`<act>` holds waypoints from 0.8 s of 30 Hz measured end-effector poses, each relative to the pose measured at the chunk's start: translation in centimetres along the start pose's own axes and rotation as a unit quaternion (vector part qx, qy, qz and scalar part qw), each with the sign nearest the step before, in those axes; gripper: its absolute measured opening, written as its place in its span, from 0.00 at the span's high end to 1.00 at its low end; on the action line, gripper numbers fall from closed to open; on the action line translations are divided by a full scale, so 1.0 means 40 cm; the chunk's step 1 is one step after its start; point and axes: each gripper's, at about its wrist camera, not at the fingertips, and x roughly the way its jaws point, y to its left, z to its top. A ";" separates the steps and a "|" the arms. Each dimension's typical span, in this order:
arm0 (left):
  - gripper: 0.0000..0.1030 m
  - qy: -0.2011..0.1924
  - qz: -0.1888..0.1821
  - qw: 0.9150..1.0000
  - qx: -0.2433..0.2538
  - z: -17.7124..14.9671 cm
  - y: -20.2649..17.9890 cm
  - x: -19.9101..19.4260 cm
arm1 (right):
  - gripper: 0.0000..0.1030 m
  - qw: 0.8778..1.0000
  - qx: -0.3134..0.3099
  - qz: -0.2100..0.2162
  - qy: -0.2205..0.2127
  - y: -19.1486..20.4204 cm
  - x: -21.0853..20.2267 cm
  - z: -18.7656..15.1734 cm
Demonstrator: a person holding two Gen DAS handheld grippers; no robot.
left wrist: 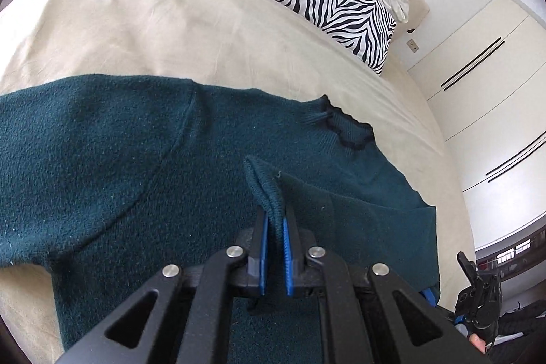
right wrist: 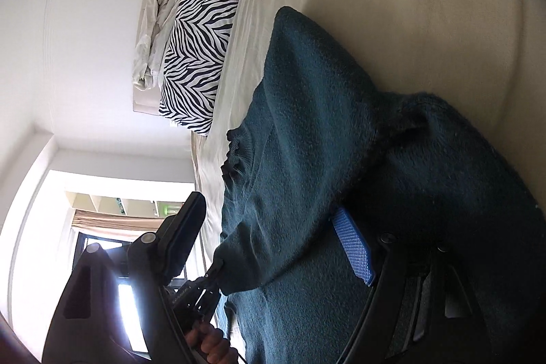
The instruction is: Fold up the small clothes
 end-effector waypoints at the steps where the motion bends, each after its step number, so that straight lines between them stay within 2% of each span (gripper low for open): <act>1: 0.92 0.002 0.001 1.000 -0.004 -0.002 0.003 0.007 | 0.28 1.000 0.001 0.000 -0.008 -0.002 0.001 0.012; 4: 0.92 0.001 -0.007 1.000 -0.012 -0.005 0.019 0.013 | 0.28 0.999 0.004 0.002 -0.045 -0.010 -0.029 0.048; 7: 0.92 0.001 -0.010 1.000 -0.011 -0.004 0.020 0.018 | 0.30 0.996 0.035 0.028 -0.077 -0.045 -0.076 0.085; 11: 0.92 0.003 -0.008 1.000 -0.009 -0.013 0.016 0.035 | 0.32 0.992 0.068 0.059 -0.090 -0.083 -0.097 0.109; 16: 0.91 0.001 -0.013 1.000 -0.011 -0.013 0.032 0.039 | 0.36 0.992 0.042 0.047 -0.105 -0.081 -0.090 0.100; 24: 0.87 -0.015 -0.022 1.000 -0.002 -0.031 0.046 0.055 | 0.32 0.998 0.002 -0.019 -0.064 -0.013 -0.140 0.049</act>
